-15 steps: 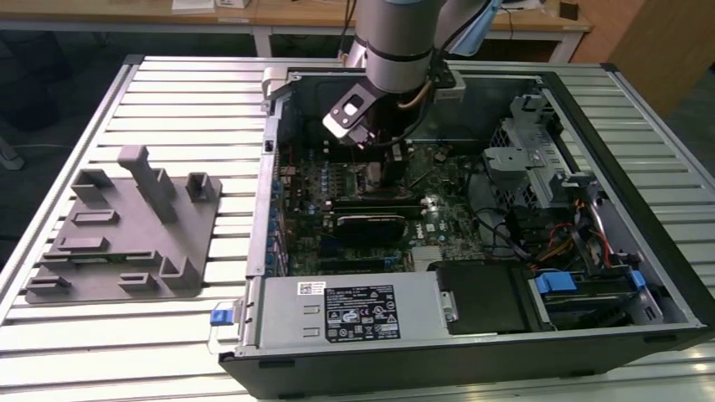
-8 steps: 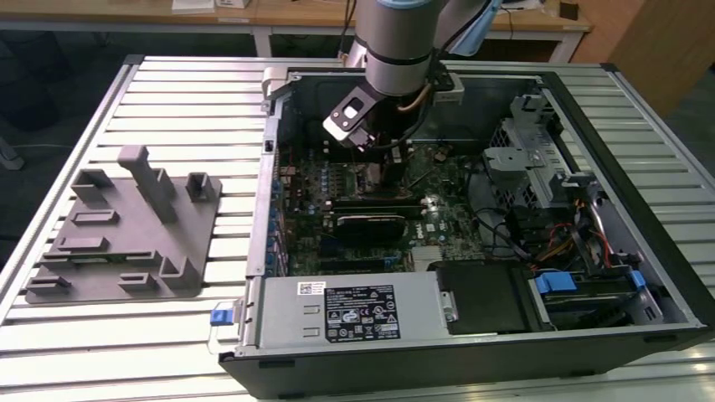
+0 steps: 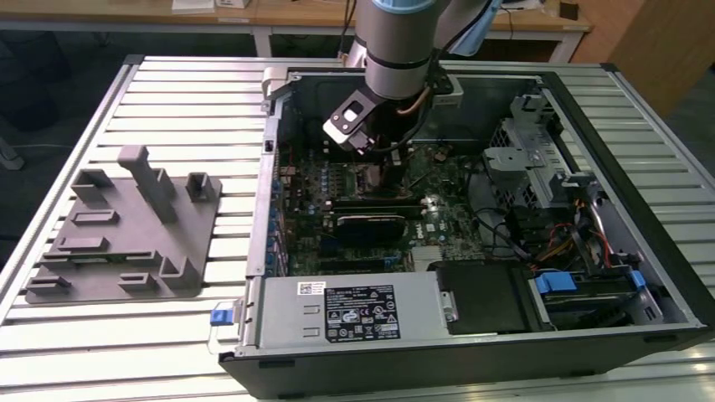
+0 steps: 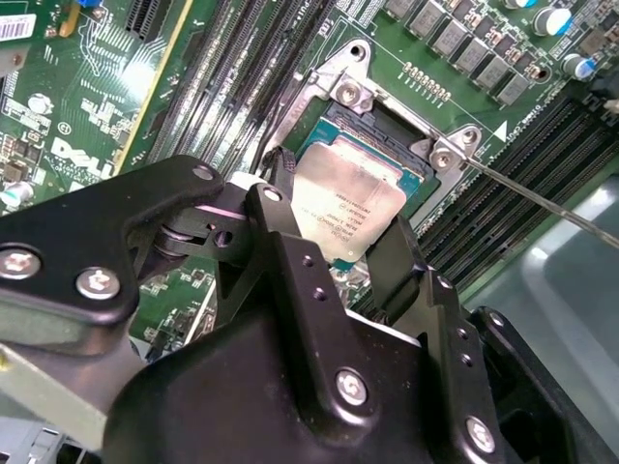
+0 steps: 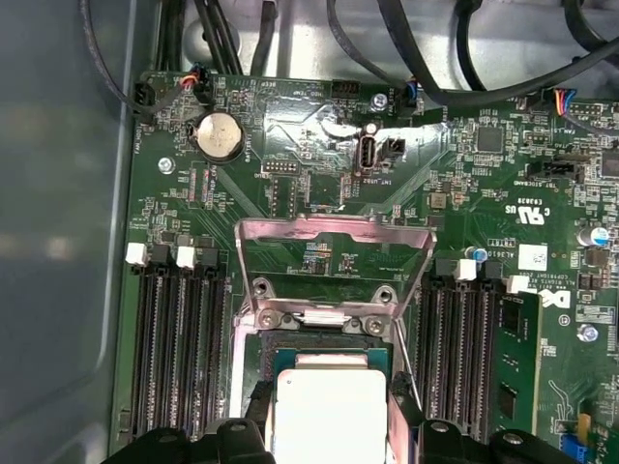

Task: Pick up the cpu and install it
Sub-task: 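Place the cpu into insertion slot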

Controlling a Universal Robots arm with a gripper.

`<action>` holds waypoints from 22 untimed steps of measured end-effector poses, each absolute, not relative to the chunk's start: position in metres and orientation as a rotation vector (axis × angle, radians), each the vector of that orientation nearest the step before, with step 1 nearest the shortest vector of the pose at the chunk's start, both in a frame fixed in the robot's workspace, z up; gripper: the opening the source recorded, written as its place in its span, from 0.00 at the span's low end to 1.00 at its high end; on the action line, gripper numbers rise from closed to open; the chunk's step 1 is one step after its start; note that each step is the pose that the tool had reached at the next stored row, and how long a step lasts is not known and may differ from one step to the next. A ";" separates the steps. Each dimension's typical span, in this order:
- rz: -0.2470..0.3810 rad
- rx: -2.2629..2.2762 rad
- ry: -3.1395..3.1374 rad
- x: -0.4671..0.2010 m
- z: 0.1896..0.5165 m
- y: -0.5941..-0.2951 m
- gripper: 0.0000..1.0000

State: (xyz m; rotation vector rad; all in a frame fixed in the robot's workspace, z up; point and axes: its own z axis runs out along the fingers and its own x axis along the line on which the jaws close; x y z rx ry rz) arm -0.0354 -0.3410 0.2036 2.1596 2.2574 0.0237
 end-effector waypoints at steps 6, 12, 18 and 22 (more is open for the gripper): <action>0.023 2.160 2.257 -0.036 0.201 -0.341 0.55; 0.023 2.161 2.256 -0.036 0.198 -0.339 0.55; 0.023 2.167 2.250 -0.036 0.198 -0.339 0.55; 0.022 2.207 2.211 -0.037 0.196 -0.338 0.55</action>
